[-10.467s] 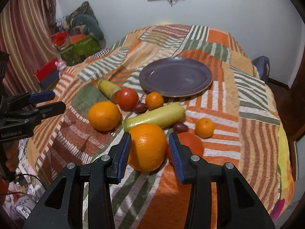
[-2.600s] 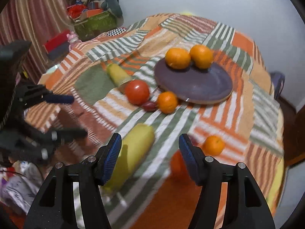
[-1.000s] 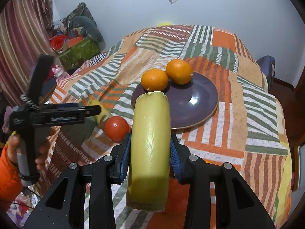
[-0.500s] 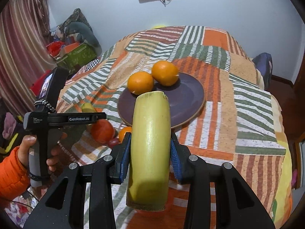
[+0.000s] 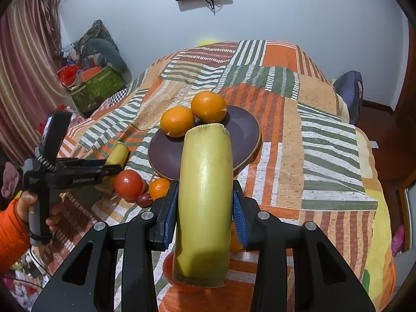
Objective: Organize fruits
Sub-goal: 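Lift the held cylinder upright with the right tool while the left tool grasps the other cylinder, then carry the right tool's cylinder over the plate while the left tool carries its cylinder there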
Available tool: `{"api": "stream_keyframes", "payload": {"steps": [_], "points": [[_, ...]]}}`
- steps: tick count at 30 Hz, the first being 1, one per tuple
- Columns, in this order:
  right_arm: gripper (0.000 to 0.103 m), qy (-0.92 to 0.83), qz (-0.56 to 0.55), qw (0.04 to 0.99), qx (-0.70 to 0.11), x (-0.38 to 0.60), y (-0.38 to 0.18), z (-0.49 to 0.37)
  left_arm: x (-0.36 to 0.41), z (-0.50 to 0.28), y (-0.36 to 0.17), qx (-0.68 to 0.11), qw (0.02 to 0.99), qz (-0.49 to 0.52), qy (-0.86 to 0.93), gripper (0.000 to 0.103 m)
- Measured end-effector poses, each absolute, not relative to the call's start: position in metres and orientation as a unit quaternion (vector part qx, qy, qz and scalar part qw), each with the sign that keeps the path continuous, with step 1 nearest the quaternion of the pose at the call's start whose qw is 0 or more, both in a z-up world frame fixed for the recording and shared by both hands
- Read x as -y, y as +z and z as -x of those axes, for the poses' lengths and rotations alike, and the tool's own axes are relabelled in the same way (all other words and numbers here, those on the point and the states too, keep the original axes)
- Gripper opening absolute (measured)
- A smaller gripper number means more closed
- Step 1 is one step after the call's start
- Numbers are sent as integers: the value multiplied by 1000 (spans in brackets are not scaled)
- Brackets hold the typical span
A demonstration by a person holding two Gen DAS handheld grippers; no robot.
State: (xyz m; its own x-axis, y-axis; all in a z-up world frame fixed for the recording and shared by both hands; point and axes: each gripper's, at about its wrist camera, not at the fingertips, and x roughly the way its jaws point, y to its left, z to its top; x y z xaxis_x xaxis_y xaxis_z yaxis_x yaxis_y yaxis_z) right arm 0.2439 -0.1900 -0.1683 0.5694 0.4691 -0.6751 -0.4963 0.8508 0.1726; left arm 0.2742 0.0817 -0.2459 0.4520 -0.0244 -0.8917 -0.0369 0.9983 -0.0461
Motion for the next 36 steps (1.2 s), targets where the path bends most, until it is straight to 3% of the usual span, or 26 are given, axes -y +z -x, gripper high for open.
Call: {"api": "stream_keyframes", "payload": {"steps": [9,24,36], "points": [[35,272,19,886,-375,190,-168,-246,-72,-257,-245,-535,843,-17,-42,43],[34,266,25,885,-380,192,-171,-250,-86,-287,-264,-559,828,39,-29,43],[34,262,10,890,-373,203,-164,-258,-81,-275,-223,-515,856,32,-24,40]]}}
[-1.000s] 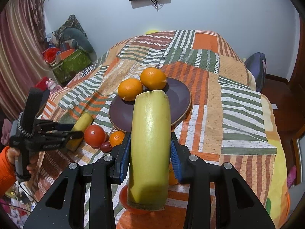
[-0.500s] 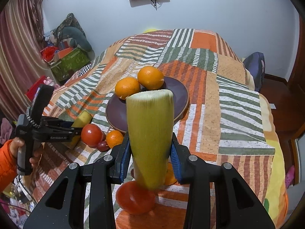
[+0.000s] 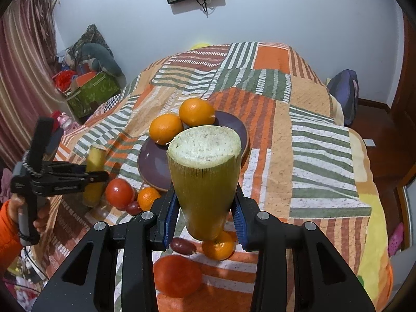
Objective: Organize fruits
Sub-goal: 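Carry the right tool's cylinder over the plate while the left tool carries its cylinder there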
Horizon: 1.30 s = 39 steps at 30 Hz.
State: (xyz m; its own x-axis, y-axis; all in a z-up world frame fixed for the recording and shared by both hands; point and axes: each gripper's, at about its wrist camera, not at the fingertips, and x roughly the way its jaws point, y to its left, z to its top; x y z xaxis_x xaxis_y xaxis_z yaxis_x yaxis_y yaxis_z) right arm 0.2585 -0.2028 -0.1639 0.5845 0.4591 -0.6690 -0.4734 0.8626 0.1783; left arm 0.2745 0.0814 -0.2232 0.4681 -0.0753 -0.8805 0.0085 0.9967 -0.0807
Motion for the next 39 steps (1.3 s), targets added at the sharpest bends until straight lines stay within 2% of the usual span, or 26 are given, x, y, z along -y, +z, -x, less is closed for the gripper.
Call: {"api": "stream_keyframes", "payload": {"steps": [7,19,39], "points": [[34,265,9,891,-369,203,-158,-265,-68,-275,-192,-485,873,27,-42,38],[34,280,15,885,-373,190,-157,-283,-35,-295,-170,-461,883,15,-82,38],[34,298,17,866,-401,164,-176,-323,10,-345,-202,-495,861,2,-116,38]]}}
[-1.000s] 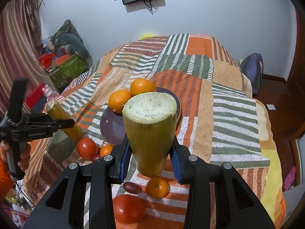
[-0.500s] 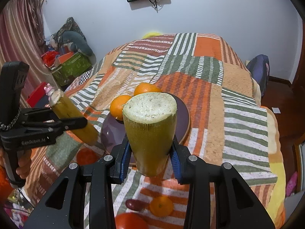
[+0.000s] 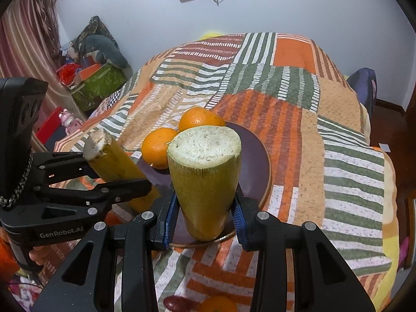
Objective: Organize fruits
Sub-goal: 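Carry the right tool's cylinder over the plate while the left tool carries its cylinder there, then lay the right tool's cylinder on the plate while the left tool lays its cylinder beside it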
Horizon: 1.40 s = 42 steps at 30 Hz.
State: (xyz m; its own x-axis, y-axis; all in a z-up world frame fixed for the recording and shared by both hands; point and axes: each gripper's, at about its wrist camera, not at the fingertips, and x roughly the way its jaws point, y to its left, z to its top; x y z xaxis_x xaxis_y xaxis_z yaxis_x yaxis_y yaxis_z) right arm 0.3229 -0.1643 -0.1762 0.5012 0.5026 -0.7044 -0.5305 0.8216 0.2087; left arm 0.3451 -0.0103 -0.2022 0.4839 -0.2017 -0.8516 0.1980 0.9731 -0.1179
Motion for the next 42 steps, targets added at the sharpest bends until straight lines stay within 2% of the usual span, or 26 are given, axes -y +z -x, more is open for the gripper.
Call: {"api": "stream_keyframes", "payload": {"steps": [15,24,30,35,42], "points": [[34,304,-12,857,-415,167,-184,-351,20,-377,-212,-491,865,5,-106,38],[36,298,-37,854,-424,173,-187,-365,32,-379,-217,-485,867,-33,-105,38],[40,286,11,861,-420,164,-187,-361,35,-376,-224,-497,859,-32,-115,38],[41,293,2,853,-432,167,-191,-368,27,-376,-225,-499,858,-5,-118,38],[43,290,9,845,-450,160,-198,-375,30,-374,-223,-496,860,-23,-112,39]]}}
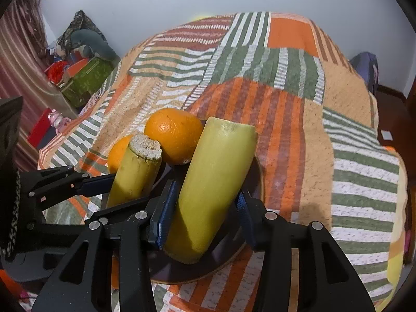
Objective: Organize fruits
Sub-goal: 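Lay the right tool's cylinder on the plate while the left tool lays its cylinder beside it, then move the right tool to a large red tomato and grasp it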
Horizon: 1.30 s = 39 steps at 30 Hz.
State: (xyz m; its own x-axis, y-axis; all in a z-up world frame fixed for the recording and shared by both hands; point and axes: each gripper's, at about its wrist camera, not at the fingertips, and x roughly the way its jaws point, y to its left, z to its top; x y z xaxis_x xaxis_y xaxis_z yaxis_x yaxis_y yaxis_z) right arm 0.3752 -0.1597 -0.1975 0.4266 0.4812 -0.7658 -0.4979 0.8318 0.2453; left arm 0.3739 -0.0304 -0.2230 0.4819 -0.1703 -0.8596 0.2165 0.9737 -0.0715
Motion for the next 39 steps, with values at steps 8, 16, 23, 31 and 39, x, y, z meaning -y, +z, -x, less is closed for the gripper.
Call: {"api": "stream_keyframes", "payload": {"steps": [8,16,23,31,39], "points": [[43,299,2,847,-439,163,-194,-368,29,-377,-227,-504,857,-8,-112,43],[43,293,17,860,-417,167,-182,-355,27,-363,-215,-491,865,-14,-102,44],[44,287,43,872,-394,173,-168,-332,9,-337,-184,-464,881,2,-90,50],[48,279,63,883,-371,182,-149,-296,-9,-300,-156,-440,896,1,-65,51],[55,270,68,892,-356,189,-138,-256,-20,-250,-133,-420,906,-3,-55,61]]}}
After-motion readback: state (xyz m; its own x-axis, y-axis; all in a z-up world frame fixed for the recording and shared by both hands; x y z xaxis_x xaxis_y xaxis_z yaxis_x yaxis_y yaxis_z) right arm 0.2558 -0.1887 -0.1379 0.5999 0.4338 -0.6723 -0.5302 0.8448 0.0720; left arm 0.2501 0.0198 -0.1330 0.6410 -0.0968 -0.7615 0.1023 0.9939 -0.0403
